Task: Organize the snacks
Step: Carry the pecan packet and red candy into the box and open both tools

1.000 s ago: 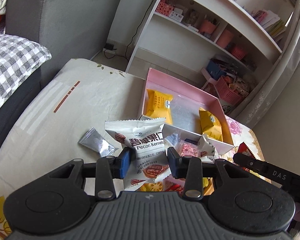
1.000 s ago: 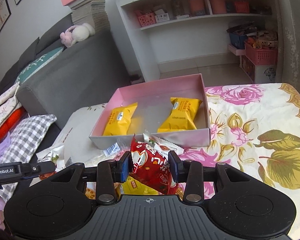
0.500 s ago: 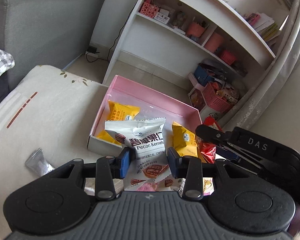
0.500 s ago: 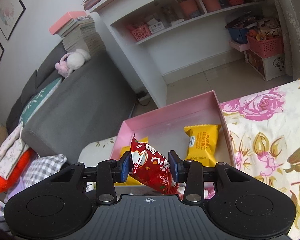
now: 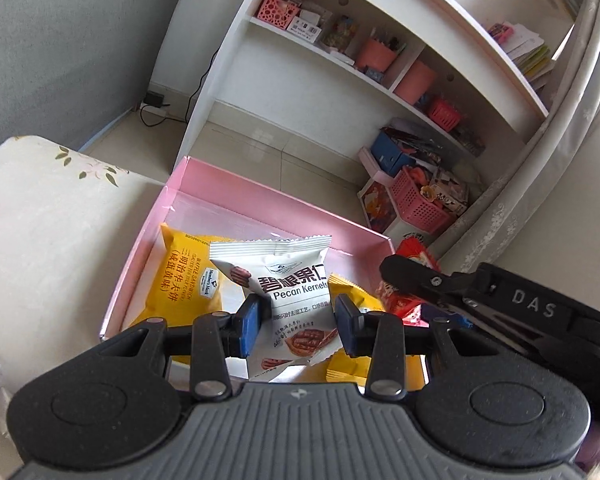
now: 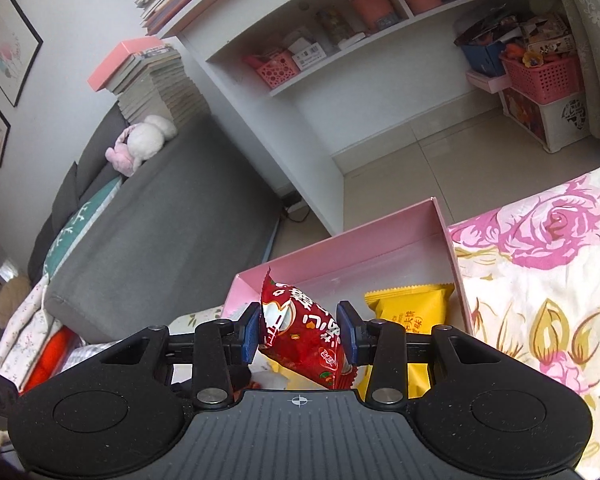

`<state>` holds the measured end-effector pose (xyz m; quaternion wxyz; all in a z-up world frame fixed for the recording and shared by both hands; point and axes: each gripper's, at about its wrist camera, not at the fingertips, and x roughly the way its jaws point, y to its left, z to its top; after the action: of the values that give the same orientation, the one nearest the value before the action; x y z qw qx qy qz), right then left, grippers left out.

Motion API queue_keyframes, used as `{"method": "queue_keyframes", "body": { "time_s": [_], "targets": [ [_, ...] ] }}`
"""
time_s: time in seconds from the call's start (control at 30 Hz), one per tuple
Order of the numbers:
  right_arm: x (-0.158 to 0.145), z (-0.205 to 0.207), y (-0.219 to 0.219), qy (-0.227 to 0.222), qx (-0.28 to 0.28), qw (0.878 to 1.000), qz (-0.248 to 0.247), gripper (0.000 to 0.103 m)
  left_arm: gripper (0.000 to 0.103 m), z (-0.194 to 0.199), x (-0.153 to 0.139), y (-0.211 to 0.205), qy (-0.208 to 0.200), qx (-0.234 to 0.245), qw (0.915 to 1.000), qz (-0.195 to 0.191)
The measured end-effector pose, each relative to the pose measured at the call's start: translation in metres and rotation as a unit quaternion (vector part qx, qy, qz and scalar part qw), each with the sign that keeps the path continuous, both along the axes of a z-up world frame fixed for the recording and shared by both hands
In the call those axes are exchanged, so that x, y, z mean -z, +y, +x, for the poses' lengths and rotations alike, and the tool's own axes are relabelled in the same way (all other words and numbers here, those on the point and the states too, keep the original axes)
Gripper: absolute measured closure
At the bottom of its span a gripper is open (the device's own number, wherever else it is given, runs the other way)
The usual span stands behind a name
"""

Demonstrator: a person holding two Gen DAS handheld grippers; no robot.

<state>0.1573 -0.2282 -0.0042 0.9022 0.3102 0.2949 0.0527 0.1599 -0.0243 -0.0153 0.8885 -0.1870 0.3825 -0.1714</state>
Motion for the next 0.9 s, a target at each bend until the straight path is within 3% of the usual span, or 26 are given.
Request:
{"method": "queue_keyframes", "body": {
  "time_s": [0.33, 0.53, 0.67, 0.77, 0.9],
  "targets": [
    [0.022, 0.01, -0.007, 0.011, 0.013, 1.0, 0.02, 0.063, 0.067, 0.008, 0.013, -0.001, -0.027, 0.007, 0.9994, 0.021],
    [0.02, 0.01, -0.007, 0.011, 0.017, 1.0, 0.014, 0.05, 0.067, 0.01, 0.016, -0.004, -0.033, 0.026, 0.9991, 0.011],
    [0.013, 0.006, -0.007, 0.007, 0.013, 1.0, 0.006, 0.038, 0.043, 0.008, 0.009, -0.004, -0.035, 0.022, 0.999, 0.013],
    [0.005, 0.0, -0.006, 0.004, 0.014, 1.0, -0.004, 0.035, 0.033, 0.002, 0.003, -0.004, -0.039, 0.027, 0.9986, 0.026],
    [-0.007, -0.009, 0.0, 0.003, 0.01, 1.0, -0.02, 0.022, 0.023, -0.005, -0.001, -0.004, -0.034, 0.029, 0.9981, 0.041]
  ]
}}
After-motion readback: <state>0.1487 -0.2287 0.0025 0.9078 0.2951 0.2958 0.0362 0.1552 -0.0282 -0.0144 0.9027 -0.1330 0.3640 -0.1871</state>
